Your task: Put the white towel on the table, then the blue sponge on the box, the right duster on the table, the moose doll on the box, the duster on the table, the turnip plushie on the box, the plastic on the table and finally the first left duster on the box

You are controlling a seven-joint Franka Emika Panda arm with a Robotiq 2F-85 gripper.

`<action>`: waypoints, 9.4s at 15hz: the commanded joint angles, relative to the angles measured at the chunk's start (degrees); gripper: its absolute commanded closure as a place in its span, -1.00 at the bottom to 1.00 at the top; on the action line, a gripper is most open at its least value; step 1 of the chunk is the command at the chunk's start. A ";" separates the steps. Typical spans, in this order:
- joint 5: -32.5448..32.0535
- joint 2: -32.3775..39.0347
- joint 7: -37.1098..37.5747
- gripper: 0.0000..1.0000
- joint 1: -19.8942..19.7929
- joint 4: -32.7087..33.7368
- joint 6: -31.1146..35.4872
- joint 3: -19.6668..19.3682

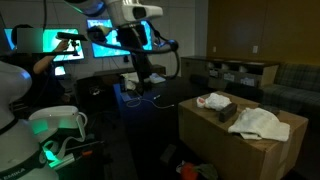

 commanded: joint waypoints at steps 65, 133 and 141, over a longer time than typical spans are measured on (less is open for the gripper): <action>-4.76 59.04 -2.11 0.74 -4.89 45.77 17.69 -3.41; -0.46 87.01 2.12 0.66 -3.70 40.58 39.20 -3.02; 0.46 85.07 2.93 -0.65 -6.97 40.48 37.90 -3.93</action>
